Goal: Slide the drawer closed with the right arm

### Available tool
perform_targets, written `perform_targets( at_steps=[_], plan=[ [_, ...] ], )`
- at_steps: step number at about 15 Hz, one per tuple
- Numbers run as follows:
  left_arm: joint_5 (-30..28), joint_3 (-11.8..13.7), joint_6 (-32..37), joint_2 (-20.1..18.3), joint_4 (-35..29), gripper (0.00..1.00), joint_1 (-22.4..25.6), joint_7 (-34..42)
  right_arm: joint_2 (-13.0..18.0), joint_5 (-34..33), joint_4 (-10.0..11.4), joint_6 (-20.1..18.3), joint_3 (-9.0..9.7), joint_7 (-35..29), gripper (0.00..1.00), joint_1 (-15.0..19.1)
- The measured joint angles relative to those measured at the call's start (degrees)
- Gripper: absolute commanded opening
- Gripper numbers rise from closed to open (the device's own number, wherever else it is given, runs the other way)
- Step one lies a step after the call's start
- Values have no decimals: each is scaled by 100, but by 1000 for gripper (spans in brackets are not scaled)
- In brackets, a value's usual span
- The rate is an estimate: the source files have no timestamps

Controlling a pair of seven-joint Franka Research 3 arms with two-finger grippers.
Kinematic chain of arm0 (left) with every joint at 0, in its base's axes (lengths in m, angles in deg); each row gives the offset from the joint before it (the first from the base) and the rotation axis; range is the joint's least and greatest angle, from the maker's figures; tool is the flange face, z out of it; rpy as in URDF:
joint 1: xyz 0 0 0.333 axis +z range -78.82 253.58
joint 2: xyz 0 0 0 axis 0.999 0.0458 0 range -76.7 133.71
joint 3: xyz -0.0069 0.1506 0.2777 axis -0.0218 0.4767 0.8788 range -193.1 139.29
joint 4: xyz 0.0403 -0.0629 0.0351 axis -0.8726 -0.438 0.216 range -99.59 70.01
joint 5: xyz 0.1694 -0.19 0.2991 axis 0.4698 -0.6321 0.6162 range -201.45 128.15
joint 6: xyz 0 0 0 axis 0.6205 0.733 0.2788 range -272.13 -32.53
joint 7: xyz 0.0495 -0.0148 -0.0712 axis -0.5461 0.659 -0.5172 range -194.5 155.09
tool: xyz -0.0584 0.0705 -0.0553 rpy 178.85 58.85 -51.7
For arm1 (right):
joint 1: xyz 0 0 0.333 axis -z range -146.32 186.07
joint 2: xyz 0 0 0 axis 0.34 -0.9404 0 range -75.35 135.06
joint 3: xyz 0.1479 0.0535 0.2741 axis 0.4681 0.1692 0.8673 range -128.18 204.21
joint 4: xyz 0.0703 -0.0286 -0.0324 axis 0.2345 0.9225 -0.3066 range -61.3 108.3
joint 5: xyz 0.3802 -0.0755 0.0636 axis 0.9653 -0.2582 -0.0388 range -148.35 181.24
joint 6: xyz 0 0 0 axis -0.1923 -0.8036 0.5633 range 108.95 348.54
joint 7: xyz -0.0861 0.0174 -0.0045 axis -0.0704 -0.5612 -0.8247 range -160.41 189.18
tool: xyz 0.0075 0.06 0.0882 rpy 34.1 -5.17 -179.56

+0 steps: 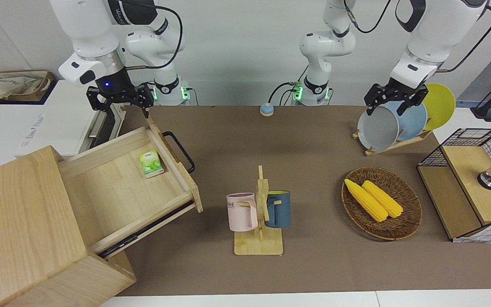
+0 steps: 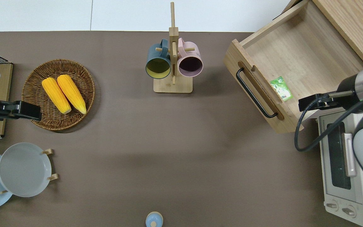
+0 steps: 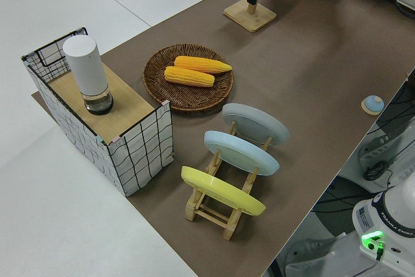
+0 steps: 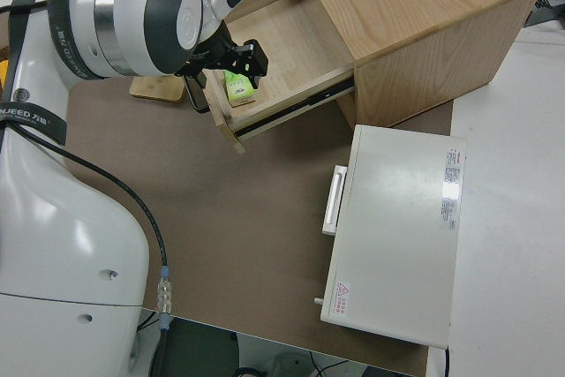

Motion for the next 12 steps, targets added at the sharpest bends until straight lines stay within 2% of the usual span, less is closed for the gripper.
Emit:
perform_targets(
  at_steps=[8,9,11,12],
  plan=[
    [0,0,0,0,0,993,0,0,2,0,-4,-40,8,0,969,-4],
    [0,0,0,0,0,993,0,0,2,0,-4,-42,8,0,830,-4],
    [0,0,0,0,0,993,0,0,2,0,-4,-68,-4,0,373,0],
    [0,0,0,0,0,993,0,0,2,0,-4,-102,-15,0,184,6]
  ],
)
